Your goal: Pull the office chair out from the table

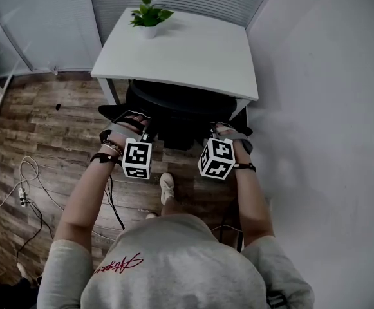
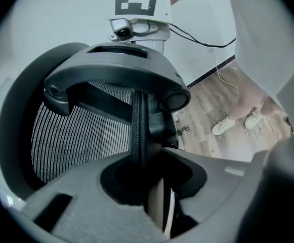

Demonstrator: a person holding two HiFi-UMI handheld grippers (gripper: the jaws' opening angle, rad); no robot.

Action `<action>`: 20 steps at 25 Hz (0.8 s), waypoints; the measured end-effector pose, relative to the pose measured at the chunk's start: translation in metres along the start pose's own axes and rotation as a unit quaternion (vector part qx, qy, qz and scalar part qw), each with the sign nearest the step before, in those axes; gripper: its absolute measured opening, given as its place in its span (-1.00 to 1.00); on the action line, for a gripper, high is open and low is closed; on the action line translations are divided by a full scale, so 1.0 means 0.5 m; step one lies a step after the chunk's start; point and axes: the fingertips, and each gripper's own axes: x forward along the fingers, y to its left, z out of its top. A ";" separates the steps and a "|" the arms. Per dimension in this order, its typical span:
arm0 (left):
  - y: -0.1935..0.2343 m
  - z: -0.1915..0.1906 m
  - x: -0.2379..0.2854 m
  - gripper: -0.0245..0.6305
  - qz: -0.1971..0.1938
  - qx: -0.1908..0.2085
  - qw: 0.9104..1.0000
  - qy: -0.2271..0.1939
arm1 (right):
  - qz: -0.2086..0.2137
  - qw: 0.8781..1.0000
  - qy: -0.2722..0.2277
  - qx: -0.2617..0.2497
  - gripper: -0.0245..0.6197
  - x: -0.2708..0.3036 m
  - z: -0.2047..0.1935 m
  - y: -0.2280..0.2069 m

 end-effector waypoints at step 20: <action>-0.069 0.025 -0.058 -0.62 0.005 0.008 1.000 -0.005 | 0.000 1.000 0.004 0.012 -0.60 -0.038 0.020 0.084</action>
